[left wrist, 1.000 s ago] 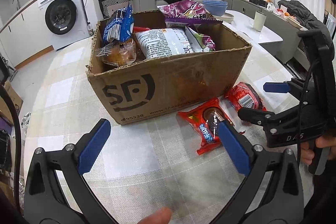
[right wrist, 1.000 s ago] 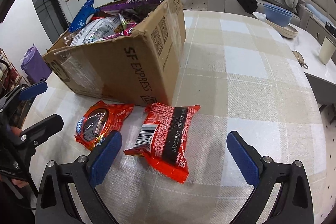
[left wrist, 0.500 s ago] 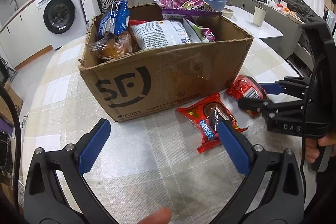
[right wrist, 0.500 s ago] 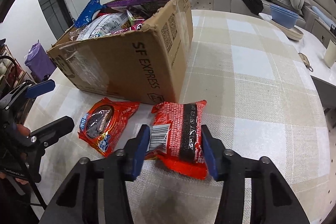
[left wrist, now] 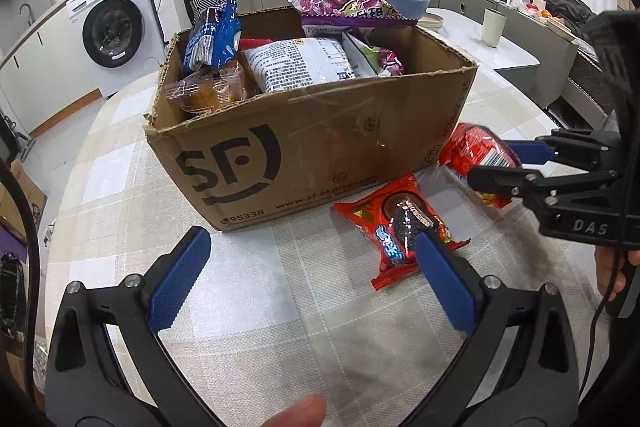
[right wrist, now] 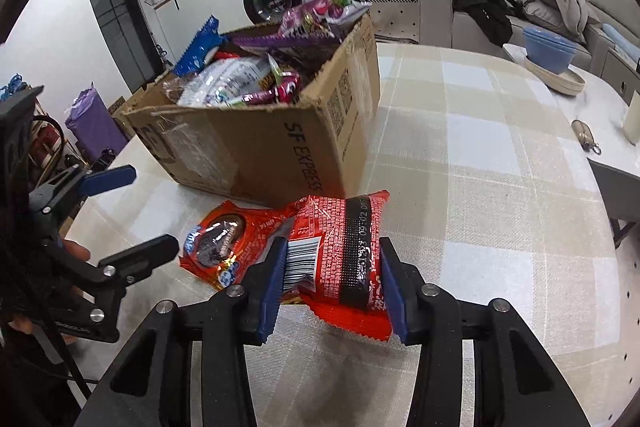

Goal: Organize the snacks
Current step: 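Grasp the red wafer pack with the right tool while the left tool grasps the red cookie pack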

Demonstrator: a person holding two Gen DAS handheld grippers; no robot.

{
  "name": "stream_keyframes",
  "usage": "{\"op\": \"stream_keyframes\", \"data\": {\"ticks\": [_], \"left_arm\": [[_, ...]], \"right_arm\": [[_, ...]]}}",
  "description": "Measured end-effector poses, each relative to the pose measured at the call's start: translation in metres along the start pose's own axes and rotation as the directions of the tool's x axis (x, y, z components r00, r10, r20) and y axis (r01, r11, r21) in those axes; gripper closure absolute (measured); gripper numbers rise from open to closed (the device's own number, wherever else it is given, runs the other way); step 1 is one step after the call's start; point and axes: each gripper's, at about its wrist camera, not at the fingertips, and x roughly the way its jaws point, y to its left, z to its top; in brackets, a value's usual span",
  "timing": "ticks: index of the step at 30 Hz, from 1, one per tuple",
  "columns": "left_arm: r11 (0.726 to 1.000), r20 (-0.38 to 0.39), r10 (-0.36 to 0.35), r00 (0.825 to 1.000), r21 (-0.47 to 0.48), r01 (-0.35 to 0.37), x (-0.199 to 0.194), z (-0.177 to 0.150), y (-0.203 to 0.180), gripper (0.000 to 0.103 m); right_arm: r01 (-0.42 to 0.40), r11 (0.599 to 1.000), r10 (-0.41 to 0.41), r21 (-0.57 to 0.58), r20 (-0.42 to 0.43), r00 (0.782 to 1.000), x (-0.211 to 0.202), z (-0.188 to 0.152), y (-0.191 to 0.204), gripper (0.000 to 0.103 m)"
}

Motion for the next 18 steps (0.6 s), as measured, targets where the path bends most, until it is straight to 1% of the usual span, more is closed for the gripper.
{"op": "stream_keyframes", "data": {"ticks": [3,5,7,14,16,18], "left_arm": [[1.0,-0.012,-0.017,1.0,-0.006,0.017,0.0,-0.001,-0.006,0.001],[1.0,-0.014,-0.015,1.0,-0.009,0.015,0.001,-0.001,-0.009,0.001],[1.0,-0.022,-0.01,1.0,-0.006,0.01,0.005,-0.001,-0.015,0.001],[0.999,-0.048,-0.032,0.998,0.002,0.032,0.021,0.004,-0.034,0.001],[0.999,-0.053,-0.048,0.997,-0.001,0.048,0.024,0.006,-0.038,0.001],[0.999,-0.058,-0.045,0.997,0.004,0.045,0.028,0.008,-0.043,0.001]], "right_arm": [[-0.004,1.0,0.004,0.002,0.026,1.0,-0.009,0.003,0.0,0.058],[-0.02,1.0,0.02,0.008,0.045,0.999,-0.015,0.003,-0.003,0.058],[-0.019,1.0,0.018,0.012,0.047,0.999,-0.017,0.004,-0.005,0.058],[-0.019,0.999,0.018,0.026,0.051,0.999,-0.022,0.007,-0.013,0.058],[-0.018,0.999,0.016,0.032,0.058,0.998,-0.025,0.007,-0.015,0.058],[-0.018,0.999,0.015,0.036,0.063,0.998,-0.027,0.007,-0.017,0.058]]}}
